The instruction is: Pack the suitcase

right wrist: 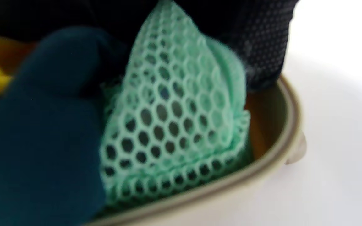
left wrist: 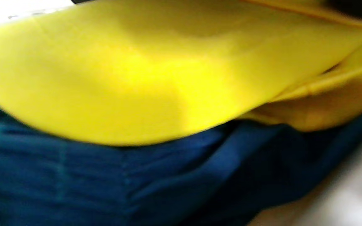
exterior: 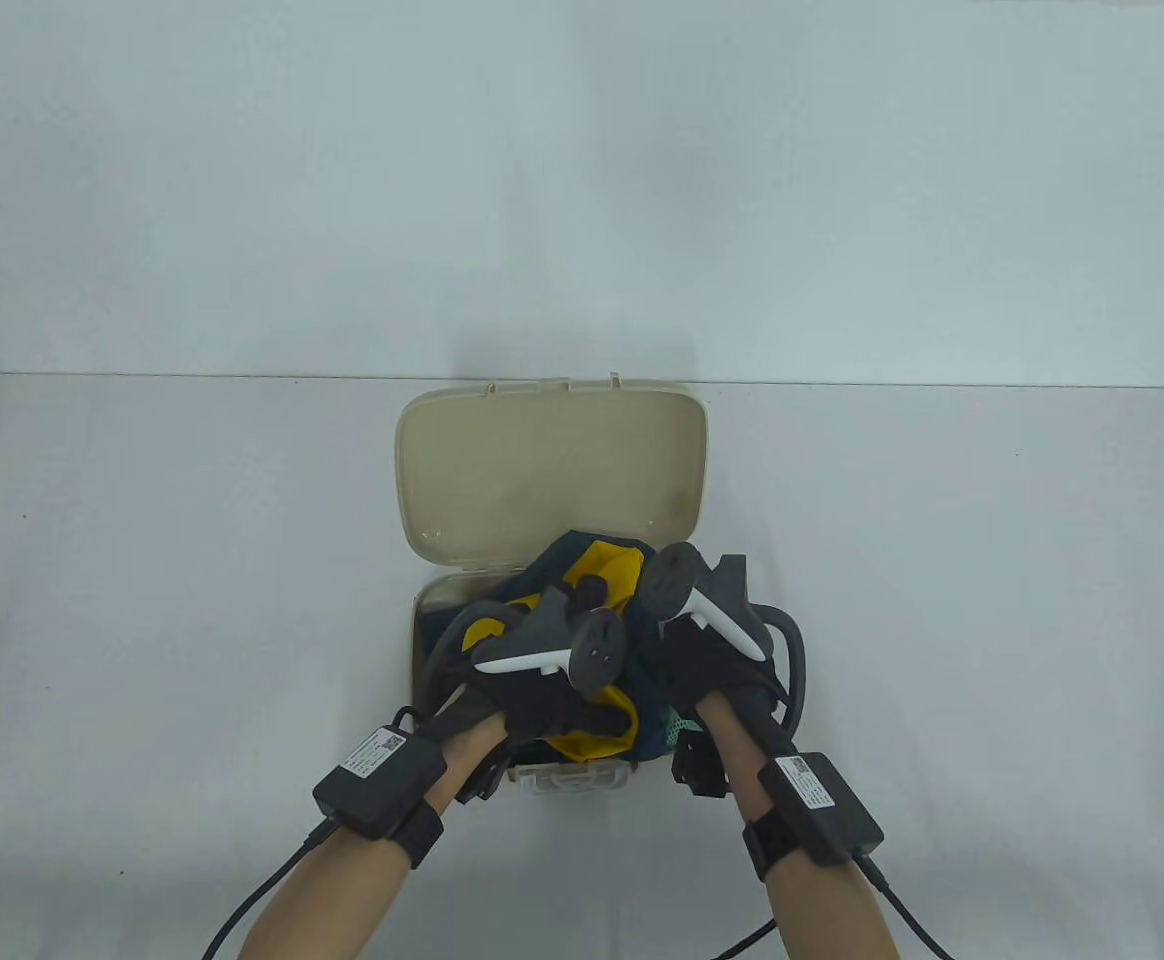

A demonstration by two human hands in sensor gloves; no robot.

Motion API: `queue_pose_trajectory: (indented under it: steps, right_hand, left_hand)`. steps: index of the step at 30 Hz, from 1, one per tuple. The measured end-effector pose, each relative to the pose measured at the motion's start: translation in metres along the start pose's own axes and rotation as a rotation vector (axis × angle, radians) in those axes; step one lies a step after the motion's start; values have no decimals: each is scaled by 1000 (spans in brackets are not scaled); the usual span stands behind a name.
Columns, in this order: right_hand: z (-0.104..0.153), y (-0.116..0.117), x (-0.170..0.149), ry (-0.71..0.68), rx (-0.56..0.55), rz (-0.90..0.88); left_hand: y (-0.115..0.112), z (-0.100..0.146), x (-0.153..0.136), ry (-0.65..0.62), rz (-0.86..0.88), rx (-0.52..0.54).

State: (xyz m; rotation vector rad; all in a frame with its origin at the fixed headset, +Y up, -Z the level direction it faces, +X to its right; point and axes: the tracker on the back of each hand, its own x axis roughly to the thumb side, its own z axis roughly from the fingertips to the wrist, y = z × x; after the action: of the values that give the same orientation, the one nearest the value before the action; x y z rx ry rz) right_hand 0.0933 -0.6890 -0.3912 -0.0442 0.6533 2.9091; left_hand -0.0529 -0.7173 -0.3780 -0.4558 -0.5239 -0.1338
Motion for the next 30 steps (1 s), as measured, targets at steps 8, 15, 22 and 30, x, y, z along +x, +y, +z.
queue_pose_trajectory:
  steps: [8, 15, 22, 30]
  right_hand:
    - [-6, 10, 9, -6, 13, -6]
    - [-11, 17, 7, 0, 34, -90]
    - [-14, 17, 0, 57, -7, -149]
    - [-17, 18, -6, 104, 42, -376]
  left_hand:
    - [-10, 1, -9, 69, -79, -82]
    - [-13, 7, -17, 72, -57, -115]
    - [-15, 9, -18, 85, -74, -128]
    - [-17, 12, -20, 70, -50, -143]
